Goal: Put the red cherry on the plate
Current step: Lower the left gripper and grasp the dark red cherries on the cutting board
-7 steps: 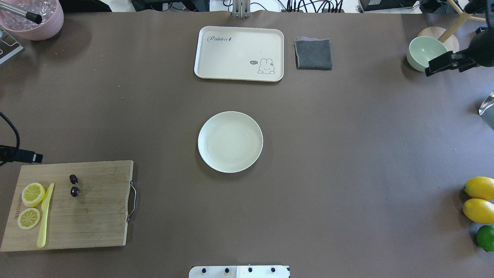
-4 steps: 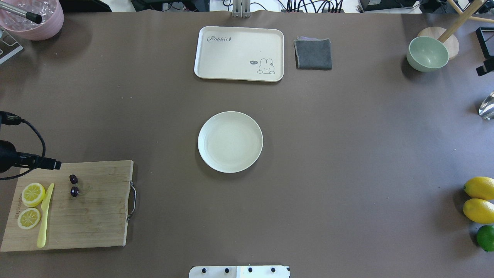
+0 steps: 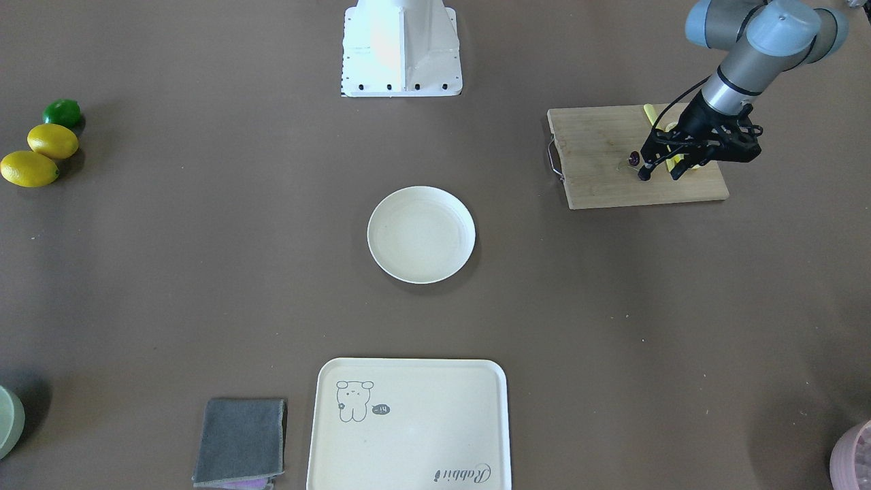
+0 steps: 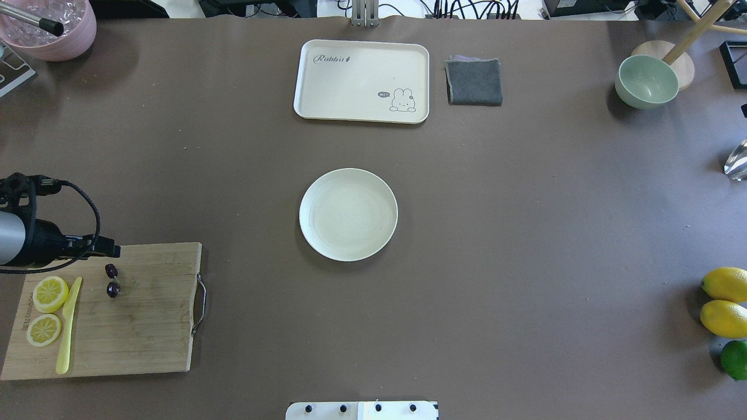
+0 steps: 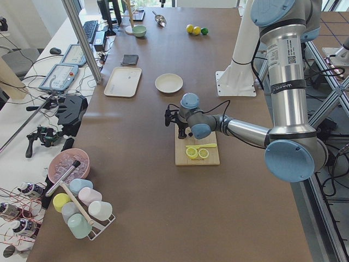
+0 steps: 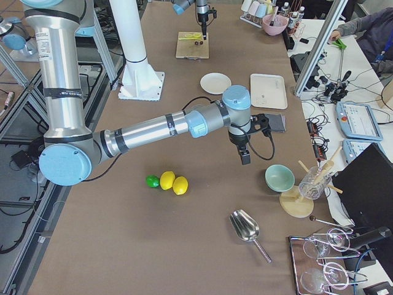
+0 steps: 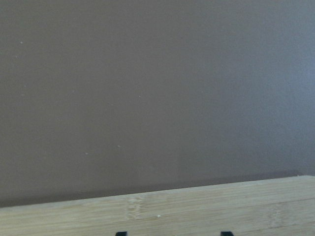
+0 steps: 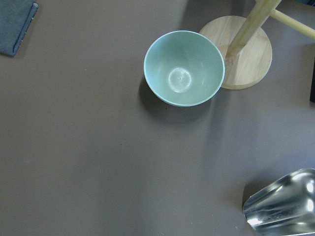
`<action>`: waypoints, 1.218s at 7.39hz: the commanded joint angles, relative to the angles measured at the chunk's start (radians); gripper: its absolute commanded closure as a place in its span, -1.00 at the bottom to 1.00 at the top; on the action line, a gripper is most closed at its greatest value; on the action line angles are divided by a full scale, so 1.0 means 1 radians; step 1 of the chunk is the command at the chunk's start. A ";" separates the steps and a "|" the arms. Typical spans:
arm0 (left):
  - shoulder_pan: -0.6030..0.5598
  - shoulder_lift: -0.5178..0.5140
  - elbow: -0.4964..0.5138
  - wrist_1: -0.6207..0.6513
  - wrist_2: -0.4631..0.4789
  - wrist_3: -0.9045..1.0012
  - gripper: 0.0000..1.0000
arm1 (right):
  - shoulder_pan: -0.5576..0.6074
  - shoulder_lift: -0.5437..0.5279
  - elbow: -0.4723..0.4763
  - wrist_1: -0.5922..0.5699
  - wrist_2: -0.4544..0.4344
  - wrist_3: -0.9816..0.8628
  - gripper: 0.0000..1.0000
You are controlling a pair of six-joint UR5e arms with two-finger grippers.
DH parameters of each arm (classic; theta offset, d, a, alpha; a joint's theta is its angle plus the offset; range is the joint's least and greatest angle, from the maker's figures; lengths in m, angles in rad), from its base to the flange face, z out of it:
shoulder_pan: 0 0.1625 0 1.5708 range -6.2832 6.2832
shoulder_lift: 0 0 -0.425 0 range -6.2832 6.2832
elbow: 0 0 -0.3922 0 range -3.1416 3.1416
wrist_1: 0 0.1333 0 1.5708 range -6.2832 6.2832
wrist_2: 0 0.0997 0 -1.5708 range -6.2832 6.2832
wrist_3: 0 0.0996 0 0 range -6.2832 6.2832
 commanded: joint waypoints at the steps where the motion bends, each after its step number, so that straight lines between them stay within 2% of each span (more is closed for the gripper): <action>1: 0.049 0.008 0.003 -0.001 0.033 -0.091 -0.42 | 0.005 -0.003 0.000 0.000 -0.008 -0.001 -1.00; 2: 0.064 0.010 0.004 -0.001 0.056 -0.114 -0.32 | 0.009 -0.004 0.000 0.000 -0.008 -0.001 -1.00; 3: 0.069 0.008 0.006 -0.001 0.057 -0.122 0.01 | 0.012 -0.006 0.002 0.000 -0.008 -0.001 -1.00; 4: 0.069 0.010 0.010 -0.001 0.057 -0.122 0.21 | 0.013 -0.006 0.002 0.000 -0.008 -0.001 -1.00; 8: 0.080 0.010 0.030 -0.001 0.080 -0.111 0.63 | 0.018 -0.012 0.002 0.003 -0.008 -0.001 -1.00; 9: 0.080 0.010 0.024 -0.002 0.080 -0.111 1.00 | 0.019 -0.012 0.002 0.004 -0.008 -0.001 -1.00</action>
